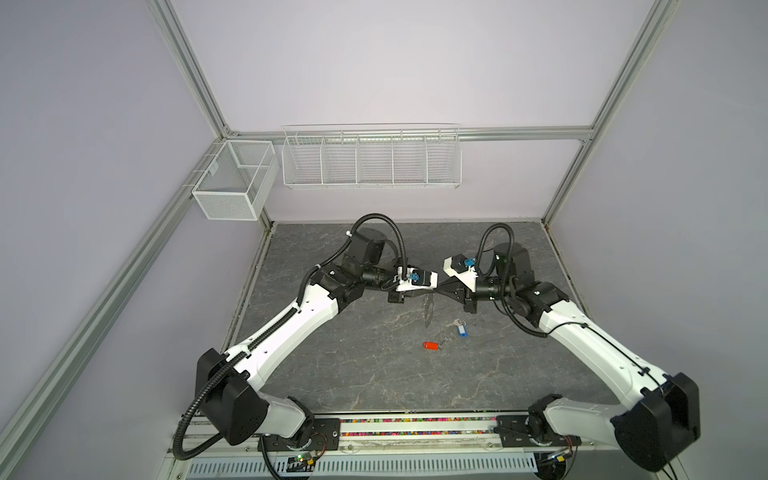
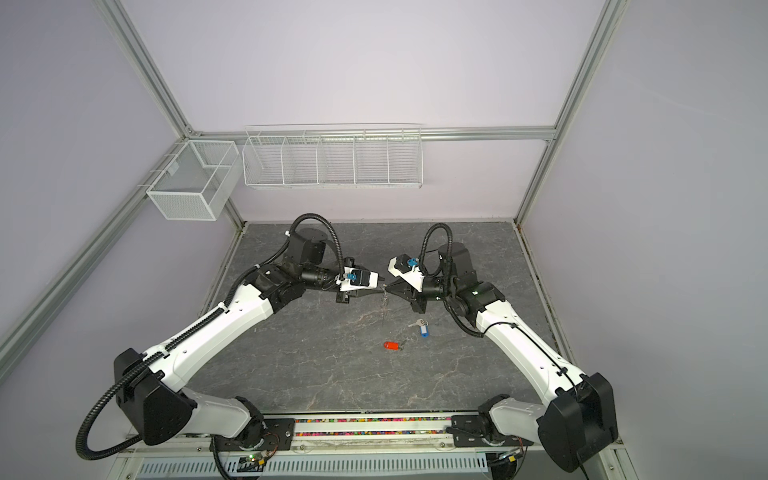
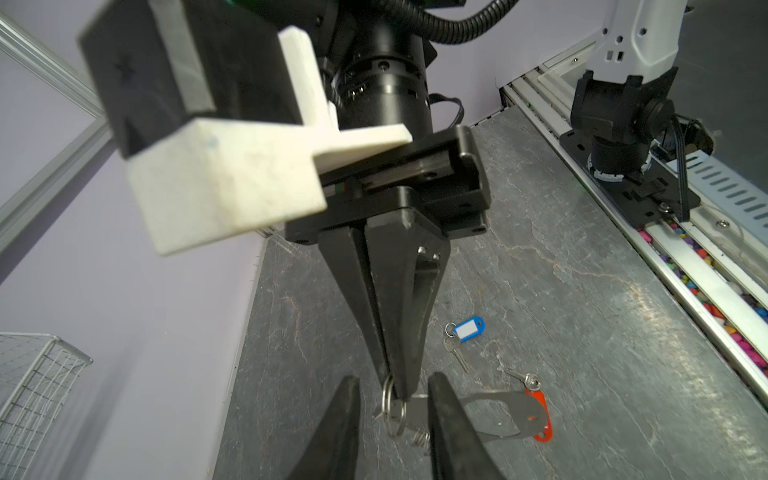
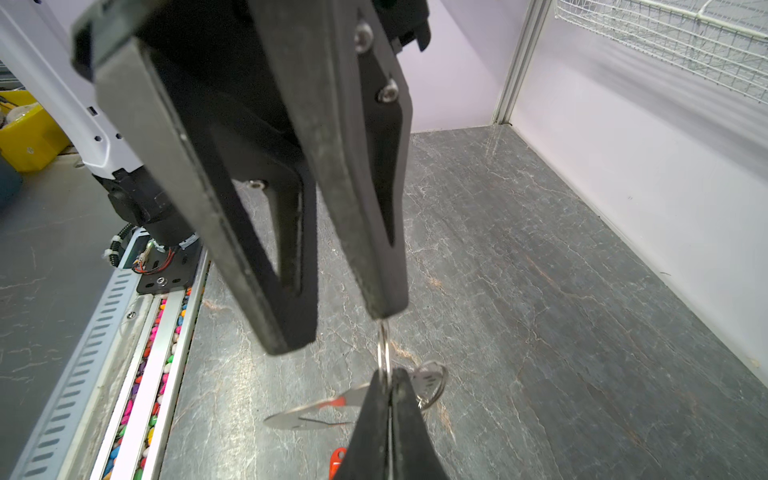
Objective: Put the keys on the keyring
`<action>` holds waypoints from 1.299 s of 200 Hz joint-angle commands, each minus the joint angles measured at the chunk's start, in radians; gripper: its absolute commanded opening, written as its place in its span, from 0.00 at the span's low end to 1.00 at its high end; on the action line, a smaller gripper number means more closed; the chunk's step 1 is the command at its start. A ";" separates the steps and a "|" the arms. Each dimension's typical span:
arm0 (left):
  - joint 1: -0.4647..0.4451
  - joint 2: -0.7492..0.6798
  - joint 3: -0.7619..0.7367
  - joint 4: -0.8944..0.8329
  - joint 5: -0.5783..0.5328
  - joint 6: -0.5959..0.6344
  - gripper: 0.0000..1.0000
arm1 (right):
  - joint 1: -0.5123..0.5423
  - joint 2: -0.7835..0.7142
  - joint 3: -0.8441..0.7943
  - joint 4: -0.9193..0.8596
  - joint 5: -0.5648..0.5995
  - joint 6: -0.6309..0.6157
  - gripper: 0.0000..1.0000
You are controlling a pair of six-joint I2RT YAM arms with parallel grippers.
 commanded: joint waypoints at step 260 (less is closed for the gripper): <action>-0.053 0.039 0.056 -0.029 -0.214 -0.095 0.00 | -0.003 0.020 0.024 -0.009 -0.010 -0.084 0.15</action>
